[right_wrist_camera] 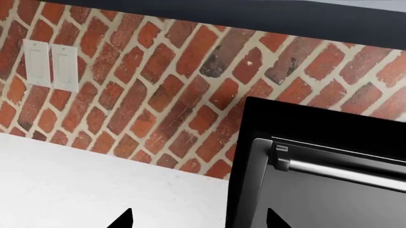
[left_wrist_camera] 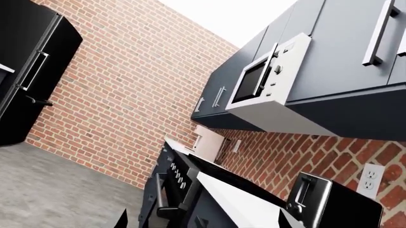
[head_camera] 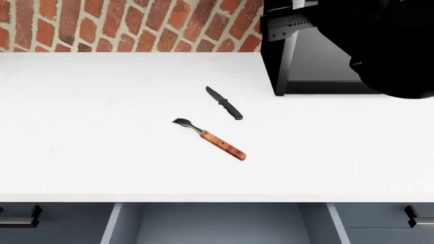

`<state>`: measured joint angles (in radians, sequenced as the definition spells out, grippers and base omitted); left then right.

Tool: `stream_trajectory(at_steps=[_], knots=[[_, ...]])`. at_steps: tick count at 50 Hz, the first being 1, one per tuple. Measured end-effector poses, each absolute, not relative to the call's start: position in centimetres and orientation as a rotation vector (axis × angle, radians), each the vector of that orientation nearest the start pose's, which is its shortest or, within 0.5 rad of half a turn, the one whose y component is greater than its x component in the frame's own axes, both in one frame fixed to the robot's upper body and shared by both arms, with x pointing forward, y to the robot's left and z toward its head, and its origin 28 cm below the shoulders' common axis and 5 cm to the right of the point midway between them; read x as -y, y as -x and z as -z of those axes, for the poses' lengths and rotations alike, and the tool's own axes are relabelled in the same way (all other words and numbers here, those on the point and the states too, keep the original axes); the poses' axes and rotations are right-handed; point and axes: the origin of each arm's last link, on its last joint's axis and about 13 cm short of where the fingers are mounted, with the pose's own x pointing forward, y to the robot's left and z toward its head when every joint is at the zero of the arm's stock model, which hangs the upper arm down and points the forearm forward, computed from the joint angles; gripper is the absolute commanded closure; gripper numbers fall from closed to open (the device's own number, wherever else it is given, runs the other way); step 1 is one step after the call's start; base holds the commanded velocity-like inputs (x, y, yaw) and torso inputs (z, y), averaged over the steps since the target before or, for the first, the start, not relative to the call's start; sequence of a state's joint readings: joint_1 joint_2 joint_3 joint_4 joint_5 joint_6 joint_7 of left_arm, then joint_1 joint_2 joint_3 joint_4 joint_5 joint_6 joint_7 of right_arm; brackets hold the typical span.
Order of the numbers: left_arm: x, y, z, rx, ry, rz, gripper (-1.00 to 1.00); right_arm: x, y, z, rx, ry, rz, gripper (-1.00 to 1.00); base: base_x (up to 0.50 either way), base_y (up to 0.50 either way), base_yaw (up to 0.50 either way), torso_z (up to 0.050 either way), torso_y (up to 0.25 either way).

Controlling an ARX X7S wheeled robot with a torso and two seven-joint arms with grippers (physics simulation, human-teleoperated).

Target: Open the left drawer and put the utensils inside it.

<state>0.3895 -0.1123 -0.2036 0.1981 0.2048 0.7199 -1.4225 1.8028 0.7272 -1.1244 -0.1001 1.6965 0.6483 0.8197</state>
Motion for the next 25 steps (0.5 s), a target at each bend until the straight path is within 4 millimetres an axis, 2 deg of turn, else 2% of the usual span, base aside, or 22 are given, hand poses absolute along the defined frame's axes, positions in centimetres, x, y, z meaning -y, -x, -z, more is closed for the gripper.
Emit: stream_trajectory(at_steps=[25], knots=[[-26.07, -11.91, -4.42, 0.706, 0.031, -1.374, -1.0, 9.57, -28.05, -37.08, 0.053, 0.144, -0.197, -1.0, 0.1, 0.0, 0.0, 0.0, 0.001]])
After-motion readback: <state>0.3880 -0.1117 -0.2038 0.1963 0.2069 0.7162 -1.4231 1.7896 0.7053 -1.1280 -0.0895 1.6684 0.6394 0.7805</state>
